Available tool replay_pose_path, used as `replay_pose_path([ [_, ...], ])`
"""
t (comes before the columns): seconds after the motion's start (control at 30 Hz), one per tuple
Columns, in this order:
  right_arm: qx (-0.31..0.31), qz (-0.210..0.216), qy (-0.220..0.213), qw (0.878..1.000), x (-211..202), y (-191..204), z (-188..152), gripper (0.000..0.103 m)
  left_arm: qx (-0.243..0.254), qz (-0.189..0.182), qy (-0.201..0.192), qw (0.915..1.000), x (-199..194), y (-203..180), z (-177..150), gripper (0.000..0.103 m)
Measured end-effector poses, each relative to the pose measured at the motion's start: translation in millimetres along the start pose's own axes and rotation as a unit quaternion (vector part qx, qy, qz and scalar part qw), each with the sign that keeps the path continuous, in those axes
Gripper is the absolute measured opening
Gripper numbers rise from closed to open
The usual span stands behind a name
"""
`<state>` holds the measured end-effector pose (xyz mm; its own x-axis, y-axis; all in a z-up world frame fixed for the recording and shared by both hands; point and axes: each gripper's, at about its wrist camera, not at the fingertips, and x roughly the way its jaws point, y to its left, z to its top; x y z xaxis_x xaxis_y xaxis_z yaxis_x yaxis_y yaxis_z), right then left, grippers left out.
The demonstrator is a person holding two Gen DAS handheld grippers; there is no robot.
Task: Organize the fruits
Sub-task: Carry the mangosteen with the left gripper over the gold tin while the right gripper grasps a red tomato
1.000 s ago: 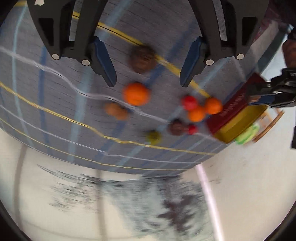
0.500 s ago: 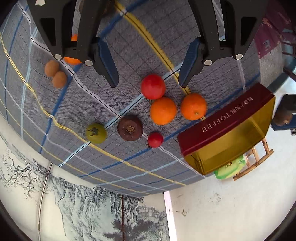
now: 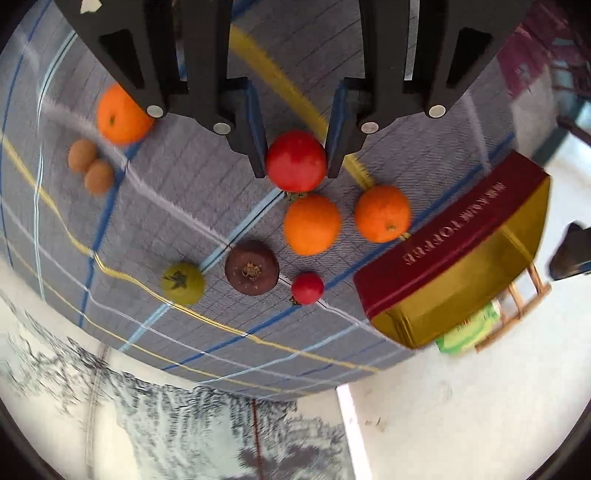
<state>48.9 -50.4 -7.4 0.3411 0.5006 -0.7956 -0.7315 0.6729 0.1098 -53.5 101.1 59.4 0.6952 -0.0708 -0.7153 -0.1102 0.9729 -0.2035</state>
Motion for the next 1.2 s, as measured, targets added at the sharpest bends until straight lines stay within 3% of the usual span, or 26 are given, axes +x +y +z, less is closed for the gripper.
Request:
replay_pose_path([
  [0.3, 0.068, -0.021, -0.018, 0.997, -8, -9, -29, 0.028, 0.043, 0.061, 0.004, 0.9972, 22, 25, 21, 0.039],
  [0.83, 0.057, -0.047, -0.026, 0.997, -6, -6, -30, 0.029, 0.111, 0.138, 0.038, 0.9834, 88, 54, 48, 0.039],
  [1.2, 0.055, -0.049, -0.026, 0.997, -6, -5, -30, 0.029, 0.120, 0.159, 0.084, 0.9763, 126, 75, 62, 0.039],
])
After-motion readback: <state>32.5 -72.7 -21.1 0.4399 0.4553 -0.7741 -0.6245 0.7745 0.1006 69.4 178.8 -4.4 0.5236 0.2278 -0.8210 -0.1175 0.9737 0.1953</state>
